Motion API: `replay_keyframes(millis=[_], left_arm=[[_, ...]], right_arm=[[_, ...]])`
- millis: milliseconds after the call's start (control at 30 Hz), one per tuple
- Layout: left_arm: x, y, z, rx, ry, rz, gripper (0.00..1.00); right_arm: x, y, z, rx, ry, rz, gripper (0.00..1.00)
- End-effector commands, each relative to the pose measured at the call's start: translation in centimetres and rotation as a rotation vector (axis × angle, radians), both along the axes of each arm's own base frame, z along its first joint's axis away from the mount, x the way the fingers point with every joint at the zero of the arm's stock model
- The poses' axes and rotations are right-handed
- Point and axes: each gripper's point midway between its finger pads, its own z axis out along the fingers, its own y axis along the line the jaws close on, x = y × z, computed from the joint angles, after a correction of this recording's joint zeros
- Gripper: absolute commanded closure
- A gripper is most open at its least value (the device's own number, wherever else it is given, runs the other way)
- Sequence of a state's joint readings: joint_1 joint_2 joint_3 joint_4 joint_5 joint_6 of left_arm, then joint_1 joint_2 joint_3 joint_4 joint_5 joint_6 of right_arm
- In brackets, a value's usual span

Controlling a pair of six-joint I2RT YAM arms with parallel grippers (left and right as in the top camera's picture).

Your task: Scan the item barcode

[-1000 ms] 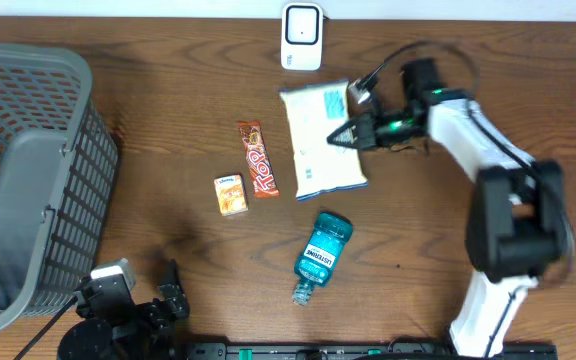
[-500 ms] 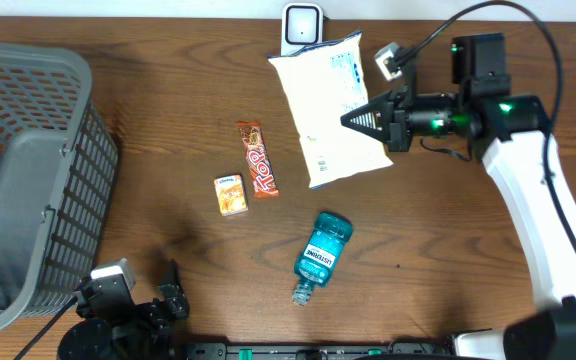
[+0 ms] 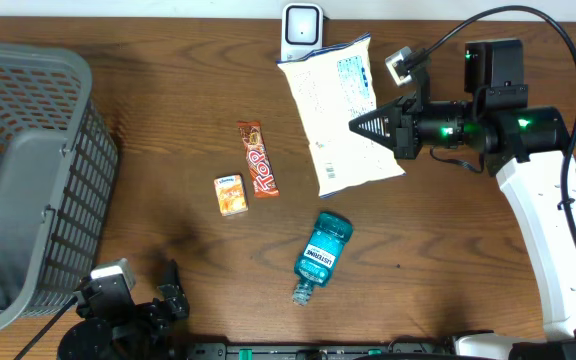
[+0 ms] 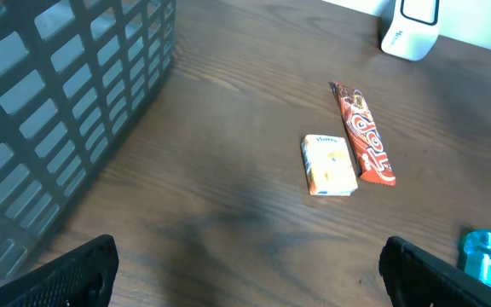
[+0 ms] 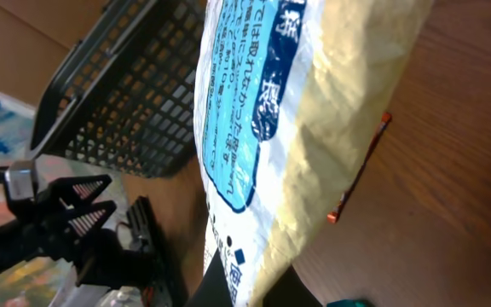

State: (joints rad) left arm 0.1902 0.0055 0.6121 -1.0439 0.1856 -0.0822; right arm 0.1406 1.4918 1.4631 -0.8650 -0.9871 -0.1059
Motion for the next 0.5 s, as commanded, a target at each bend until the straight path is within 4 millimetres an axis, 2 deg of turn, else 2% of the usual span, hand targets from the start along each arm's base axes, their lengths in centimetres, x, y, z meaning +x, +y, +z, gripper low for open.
replay_keyframes(millis=[0, 233, 333, 400, 467], left_arm=[[0.0, -0.1, 0.0, -0.010, -0.001, 0.000, 0.02], [0.0, -0.1, 0.0, -0.010, -0.001, 0.000, 0.02], [0.0, -0.1, 0.0, -0.010, -0.001, 0.000, 0.02], [0.0, -0.1, 0.0, -0.010, -0.001, 0.000, 0.02], [0.0, -0.1, 0.0, -0.010, -0.001, 0.000, 0.02]], right_arm=[[0.2, -0.2, 0.4, -0.037, -0.034, -0.030, 0.99], [1.2, 0.5, -0.5, -0.072, -0.022, -0.062, 0.99], [3.1, -0.9, -3.2, -0.216, 0.040, -0.228, 0.99], [4.7, -2.2, -4.9, -0.347, 0.012, -0.331, 0.99], [6.1, -2.4, -5.7, -0.442, -0.061, -0.372, 0.99]])
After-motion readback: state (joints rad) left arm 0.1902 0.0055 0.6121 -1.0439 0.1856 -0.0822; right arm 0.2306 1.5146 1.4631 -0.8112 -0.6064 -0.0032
